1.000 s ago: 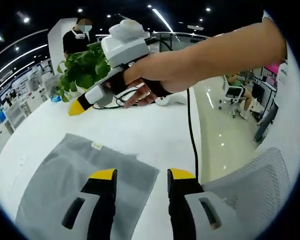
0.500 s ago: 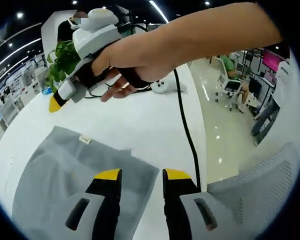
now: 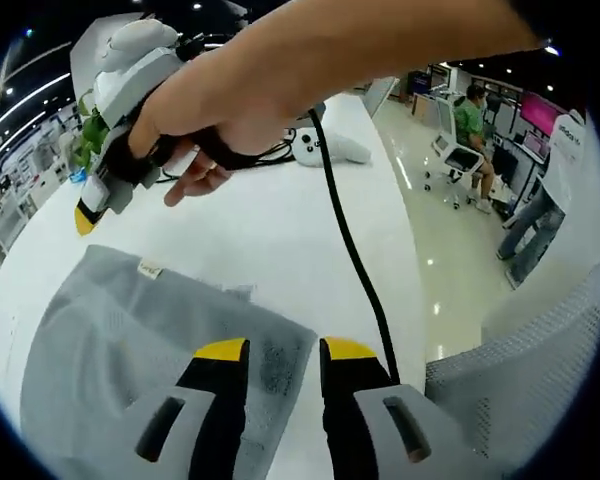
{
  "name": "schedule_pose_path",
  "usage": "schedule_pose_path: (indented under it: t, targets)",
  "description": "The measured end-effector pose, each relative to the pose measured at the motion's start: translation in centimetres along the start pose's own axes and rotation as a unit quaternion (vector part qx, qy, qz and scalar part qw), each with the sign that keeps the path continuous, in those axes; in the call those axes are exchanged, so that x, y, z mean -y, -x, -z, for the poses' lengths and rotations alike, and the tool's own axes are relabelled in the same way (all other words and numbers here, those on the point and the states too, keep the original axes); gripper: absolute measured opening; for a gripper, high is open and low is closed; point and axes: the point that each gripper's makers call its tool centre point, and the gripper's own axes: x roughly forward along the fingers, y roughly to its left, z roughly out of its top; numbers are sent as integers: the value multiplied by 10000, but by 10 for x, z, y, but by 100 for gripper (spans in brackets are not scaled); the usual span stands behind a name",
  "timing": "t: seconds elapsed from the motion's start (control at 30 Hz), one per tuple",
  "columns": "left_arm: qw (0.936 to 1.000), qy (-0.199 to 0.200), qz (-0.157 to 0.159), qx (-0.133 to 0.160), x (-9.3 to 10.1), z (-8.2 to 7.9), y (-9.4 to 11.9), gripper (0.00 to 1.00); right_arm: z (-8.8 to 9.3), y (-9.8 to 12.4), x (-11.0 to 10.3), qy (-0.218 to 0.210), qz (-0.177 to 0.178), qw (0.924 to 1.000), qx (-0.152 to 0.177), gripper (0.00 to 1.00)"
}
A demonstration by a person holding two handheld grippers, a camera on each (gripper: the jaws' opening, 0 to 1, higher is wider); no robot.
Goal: Fold the towel on the table until its edges align and the towel forms a compact rectangular stack.
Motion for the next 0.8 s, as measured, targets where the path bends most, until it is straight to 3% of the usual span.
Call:
schedule_pose_path:
  t: [0.43,0.73,0.8]
  targets:
    - [9998,-16,66,-162,0,11,-9,29,-3,-32,6,149,82,9998,-91,30]
    - [9995,0,98,-315,2,16,-16,25,6,-52,12,390,155,9988,-250,30]
    - [9992,-205,94,-328,4,18,-17,24,8,-57,13,367,158,9988,-285,30]
